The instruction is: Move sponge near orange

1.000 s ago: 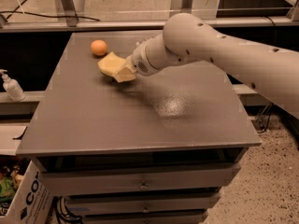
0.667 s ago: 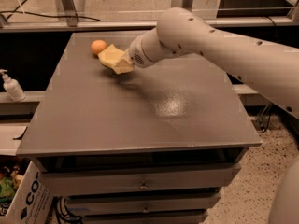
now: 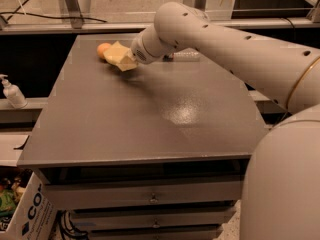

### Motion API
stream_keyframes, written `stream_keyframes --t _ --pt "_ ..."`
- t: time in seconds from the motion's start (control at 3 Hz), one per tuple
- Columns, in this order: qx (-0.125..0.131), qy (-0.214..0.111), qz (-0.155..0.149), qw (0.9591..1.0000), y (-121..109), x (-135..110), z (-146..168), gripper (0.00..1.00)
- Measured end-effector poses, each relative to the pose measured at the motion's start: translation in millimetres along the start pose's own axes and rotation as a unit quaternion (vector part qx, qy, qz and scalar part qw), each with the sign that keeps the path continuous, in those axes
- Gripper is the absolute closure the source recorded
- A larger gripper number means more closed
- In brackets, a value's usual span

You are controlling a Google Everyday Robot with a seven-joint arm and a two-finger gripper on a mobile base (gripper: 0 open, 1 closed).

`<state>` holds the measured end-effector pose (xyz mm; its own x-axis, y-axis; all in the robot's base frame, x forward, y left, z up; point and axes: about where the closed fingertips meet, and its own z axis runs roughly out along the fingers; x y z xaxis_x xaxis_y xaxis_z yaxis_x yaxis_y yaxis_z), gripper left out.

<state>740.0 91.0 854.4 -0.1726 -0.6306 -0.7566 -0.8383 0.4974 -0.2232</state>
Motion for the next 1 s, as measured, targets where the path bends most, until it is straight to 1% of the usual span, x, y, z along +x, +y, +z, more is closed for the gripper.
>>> stream_keyframes --t 0.33,1.0 --pt "0.003 0.014 -0.002 0.9999 -6 4 14 1.00" --pt "0.007 0.031 0.001 0.9995 -10 18 22 1.00"
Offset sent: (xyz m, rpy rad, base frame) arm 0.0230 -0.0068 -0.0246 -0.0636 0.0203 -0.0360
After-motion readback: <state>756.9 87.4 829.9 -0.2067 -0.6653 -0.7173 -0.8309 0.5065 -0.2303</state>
